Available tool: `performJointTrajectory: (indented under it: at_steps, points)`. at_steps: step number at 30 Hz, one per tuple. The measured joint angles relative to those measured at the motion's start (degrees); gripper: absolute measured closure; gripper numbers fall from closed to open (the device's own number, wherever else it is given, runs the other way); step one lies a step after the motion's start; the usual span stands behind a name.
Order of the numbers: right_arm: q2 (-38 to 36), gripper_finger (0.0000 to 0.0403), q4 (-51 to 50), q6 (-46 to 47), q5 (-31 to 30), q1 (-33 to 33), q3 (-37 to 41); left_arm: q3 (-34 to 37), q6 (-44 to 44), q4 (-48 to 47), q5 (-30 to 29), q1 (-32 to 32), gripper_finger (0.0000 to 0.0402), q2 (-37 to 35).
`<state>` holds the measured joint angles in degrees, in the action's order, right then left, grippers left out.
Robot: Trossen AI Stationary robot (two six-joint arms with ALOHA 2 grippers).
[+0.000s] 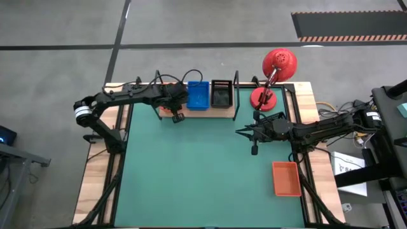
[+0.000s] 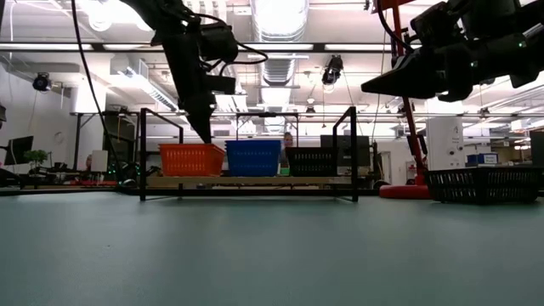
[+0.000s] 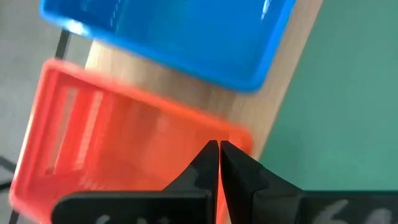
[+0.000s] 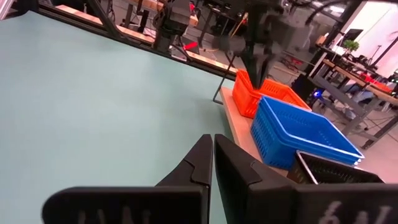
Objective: Stack baskets on shelf by color
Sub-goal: Adjust the orange baskets on the shelf, then stack the orange basket on top of the orange baskets on the shelf
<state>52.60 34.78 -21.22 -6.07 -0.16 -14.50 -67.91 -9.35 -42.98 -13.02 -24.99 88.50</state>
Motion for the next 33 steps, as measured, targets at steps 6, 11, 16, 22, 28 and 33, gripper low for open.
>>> performJointTrajectory:
  at_steps: [6,11,16,22,28,33]
  points:
    - [0.0,0.0394,-1.8,4.8,0.3,0.7,0.0,0.3,6.1,-2.0,-4.2,4.1,0.0402,-7.5]
    - [0.0,0.0394,-3.1,11.2,2.3,5.1,0.0,9.5,7.5,15.0,-4.2,14.4,0.0402,-16.7]
    - [0.0,0.0394,-2.8,16.4,1.5,11.2,-0.2,21.8,6.7,38.7,-4.0,24.3,0.0402,-23.4]
    - [0.0,0.0394,-3.9,21.6,-0.5,17.8,-3.6,34.3,1.7,65.3,-4.0,30.7,0.0402,-26.1]
    - [0.0,0.0394,-21.0,27.2,-1.7,22.9,-12.8,40.0,-12.4,81.6,-4.4,31.3,0.0402,-25.9]
    - [0.1,0.0394,-41.2,39.1,-5.6,26.2,-19.6,40.4,-15.1,82.8,-4.3,31.4,0.0402,-26.0]
